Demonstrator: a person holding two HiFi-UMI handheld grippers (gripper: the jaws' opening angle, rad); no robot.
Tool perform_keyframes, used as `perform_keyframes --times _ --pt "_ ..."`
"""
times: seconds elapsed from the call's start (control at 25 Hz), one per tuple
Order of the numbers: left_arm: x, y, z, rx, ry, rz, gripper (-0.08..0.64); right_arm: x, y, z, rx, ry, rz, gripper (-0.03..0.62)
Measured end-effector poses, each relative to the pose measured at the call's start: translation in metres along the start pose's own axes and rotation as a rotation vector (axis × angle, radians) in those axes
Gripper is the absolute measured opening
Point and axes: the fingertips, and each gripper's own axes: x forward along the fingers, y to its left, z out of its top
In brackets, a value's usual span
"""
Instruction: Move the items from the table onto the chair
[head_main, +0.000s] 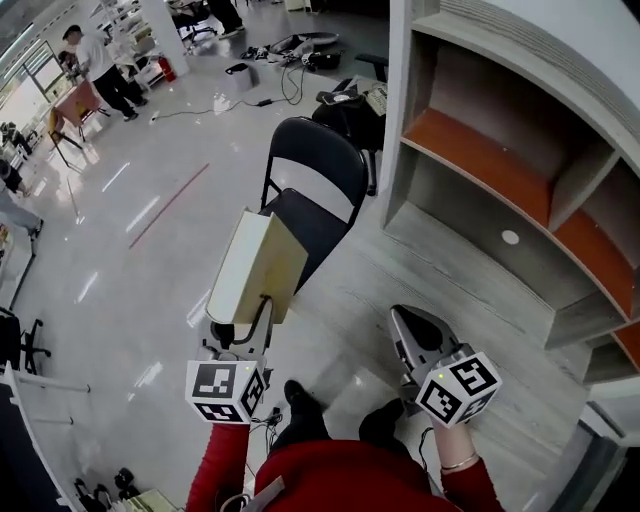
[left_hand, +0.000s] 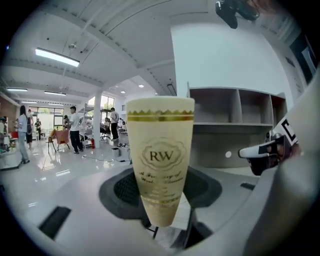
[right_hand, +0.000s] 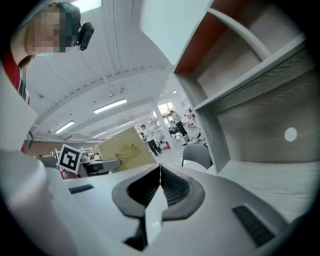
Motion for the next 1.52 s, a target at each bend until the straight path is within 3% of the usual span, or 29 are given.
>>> perform_keyframes --times 0.12,0.28,0.52,0.8,1.08,1.2,1.36,1.52 --pt "0.006 0.038 -0.008 -0.022 -0.001 -0.040 0.229 0.048 0.024 -0.009 -0.012 -0.001 -0.006 0.014" --pt "0.016 0.080 -0.013 0.009 0.017 -0.101 0.229 0.116 0.055 -0.013 -0.028 -0.004 -0.027 0.014" --pt "0.040 0.133 -0.026 -0.020 0.048 -0.093 0.229 0.196 0.081 -0.011 -0.083 0.040 -0.036 0.014" --pt "0.097 0.181 -0.033 -0.008 0.097 -0.134 0.229 0.268 0.054 0.010 -0.157 0.034 -0.133 0.014" --pt "0.179 0.210 -0.023 0.062 0.124 -0.236 0.229 0.323 0.025 0.029 -0.123 0.009 -0.195 0.014" --pt "0.220 0.210 -0.034 0.089 0.166 -0.331 0.229 0.333 0.008 0.020 -0.078 0.008 -0.270 0.014" --pt "0.277 0.207 -0.053 0.177 0.226 -0.531 0.229 0.340 -0.013 0.010 -0.019 -0.017 -0.482 0.014" --pt "0.302 0.209 -0.069 0.249 0.274 -0.714 0.229 0.348 -0.013 0.002 0.021 -0.062 -0.653 0.014"
